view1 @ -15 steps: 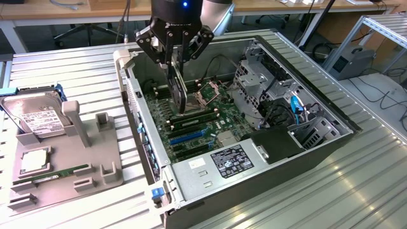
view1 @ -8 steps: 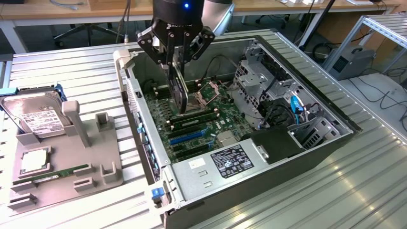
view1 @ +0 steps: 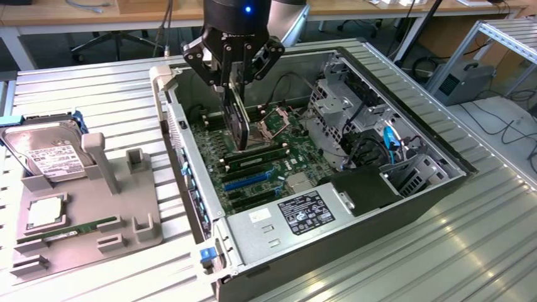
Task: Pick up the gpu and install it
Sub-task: 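Pick up the gpu and move the gpu toward the slot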
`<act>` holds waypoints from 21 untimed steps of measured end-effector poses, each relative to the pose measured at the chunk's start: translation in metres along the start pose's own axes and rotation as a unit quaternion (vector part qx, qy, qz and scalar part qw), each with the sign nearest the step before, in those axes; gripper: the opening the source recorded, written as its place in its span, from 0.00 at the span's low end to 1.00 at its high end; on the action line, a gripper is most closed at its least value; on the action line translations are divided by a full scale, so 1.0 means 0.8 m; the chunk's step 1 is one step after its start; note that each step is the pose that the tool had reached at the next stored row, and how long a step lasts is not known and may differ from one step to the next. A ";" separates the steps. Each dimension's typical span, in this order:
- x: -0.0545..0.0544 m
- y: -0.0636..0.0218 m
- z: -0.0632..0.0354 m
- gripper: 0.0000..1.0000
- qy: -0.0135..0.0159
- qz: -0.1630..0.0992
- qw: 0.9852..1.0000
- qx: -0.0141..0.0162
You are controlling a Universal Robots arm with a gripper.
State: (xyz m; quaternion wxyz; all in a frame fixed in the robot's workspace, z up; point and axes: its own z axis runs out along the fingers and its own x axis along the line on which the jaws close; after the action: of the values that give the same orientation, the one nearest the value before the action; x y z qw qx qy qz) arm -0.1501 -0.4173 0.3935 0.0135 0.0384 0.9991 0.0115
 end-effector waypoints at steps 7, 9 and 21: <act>-0.002 0.000 0.002 0.27 0.000 0.000 1.000 0.000; -0.003 0.000 0.003 0.27 0.000 0.000 1.000 0.000; -0.006 0.000 0.008 0.27 0.000 0.000 1.000 0.000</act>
State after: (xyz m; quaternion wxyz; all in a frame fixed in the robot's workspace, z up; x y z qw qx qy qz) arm -0.1450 -0.4173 0.3876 0.0135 0.0384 0.9991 0.0115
